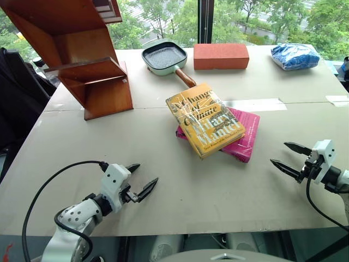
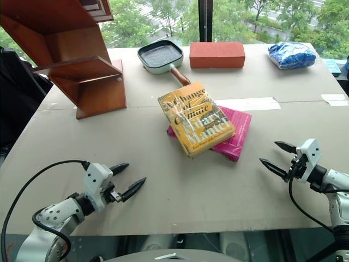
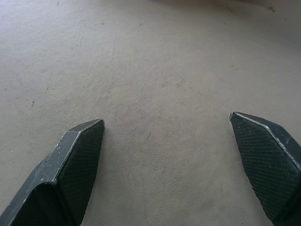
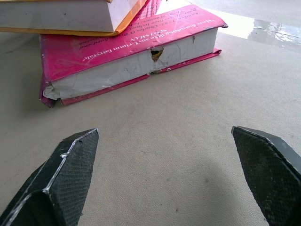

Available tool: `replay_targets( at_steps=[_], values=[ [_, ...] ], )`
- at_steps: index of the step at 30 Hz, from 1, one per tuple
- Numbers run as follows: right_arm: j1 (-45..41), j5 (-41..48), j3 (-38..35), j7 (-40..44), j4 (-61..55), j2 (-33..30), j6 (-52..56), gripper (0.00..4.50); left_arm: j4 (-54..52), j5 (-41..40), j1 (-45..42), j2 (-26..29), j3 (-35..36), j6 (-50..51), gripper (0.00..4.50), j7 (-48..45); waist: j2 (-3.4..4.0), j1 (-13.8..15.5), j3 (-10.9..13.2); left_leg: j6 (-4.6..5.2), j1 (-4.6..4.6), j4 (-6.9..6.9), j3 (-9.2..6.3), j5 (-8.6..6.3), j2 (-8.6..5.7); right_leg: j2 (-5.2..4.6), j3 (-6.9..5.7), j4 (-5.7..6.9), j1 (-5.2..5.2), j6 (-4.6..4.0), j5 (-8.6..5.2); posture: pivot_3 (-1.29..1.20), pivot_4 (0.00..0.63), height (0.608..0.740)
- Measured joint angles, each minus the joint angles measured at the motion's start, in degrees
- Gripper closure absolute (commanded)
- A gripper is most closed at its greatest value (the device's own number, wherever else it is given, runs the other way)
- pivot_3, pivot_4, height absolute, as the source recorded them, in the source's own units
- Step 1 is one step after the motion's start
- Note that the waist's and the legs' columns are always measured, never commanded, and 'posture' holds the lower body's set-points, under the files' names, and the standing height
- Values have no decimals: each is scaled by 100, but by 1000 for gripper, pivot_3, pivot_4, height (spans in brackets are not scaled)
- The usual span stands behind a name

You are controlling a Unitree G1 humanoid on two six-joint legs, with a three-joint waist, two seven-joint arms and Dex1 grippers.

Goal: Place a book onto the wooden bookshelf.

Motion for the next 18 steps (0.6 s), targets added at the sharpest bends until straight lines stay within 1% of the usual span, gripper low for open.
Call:
replay_targets(
  at_steps=[8, 11, 18],
  values=[
    [-195, -75, 1, 4, 120, -21, -87, 0, 2, -2, -96, 0, 37, 28, 88, -37, -3, 7, 2, 0, -4, 0, 8, 0, 0, 2, -1, 3, -8, 2, 2, 0, 150, 740],
    [-215, -90, 1, 4, 120, -21, -106, 0, 2, -1, -119, 0, 37, 28, 88, -46, -3, 15, 2, 0, -9, 0, 12, 0, 0, 2, -1, 3, -14, 16, 12, 0, 150, 740],
    [-215, -95, 2, -10, 112, -20, -96, 0, 8, 1, -129, 6, 37, 28, 88, -126, -4, 19, 2, 0, -14, 0, 15, 0, 0, 2, 0, 4, -19, 17, 13, 0, 150, 740]
  ],
)
